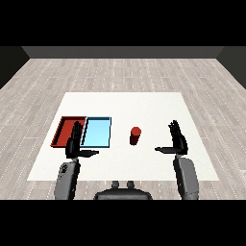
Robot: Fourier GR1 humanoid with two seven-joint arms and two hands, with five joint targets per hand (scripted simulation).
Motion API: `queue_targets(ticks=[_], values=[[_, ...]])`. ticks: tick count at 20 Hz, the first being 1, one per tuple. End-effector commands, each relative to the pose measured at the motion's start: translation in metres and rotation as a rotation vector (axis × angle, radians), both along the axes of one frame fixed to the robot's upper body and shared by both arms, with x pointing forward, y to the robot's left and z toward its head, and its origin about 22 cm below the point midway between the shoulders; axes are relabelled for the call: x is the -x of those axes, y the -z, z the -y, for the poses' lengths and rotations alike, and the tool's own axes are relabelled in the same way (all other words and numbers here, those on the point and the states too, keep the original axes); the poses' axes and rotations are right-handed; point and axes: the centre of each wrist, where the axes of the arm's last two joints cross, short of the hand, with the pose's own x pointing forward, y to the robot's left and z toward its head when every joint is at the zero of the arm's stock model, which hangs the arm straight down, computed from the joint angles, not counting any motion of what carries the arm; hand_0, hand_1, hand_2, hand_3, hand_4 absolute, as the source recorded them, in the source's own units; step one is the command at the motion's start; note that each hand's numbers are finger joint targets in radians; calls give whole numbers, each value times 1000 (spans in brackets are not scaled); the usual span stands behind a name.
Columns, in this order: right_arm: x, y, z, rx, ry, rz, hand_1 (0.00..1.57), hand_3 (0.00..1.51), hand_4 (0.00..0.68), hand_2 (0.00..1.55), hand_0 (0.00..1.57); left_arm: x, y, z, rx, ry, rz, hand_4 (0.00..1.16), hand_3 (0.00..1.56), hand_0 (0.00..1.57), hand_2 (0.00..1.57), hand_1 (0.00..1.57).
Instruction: Pick the red can and put it in the red box
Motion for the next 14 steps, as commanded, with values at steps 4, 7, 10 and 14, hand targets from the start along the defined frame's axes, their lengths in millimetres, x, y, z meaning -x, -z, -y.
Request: queue_targets(ticks=[4, 7, 10, 14], values=[[0, 14, 10, -32, -19, 24, 0, 0, 0, 0, 0, 6, 23, 0, 6, 13, 40, 0, 0, 0, 0, 0], [-25, 26, -10, -2, -30, 13, 0, 0, 0, 0, 0, -5, 2, 4, 17, 24, 54, 0, 0, 0, 0, 0], [-8, 10, -8, -30, -51, -6, 0, 0, 0, 0, 0, -17, 12, -5, 43, 29, 50, 0, 0, 0, 0, 0], [-21, 3, -17, -51, -84, -16, 0, 0, 0, 0, 0, 8, -7, 5, 54, 37, 50, 0, 0, 0, 0, 0]])
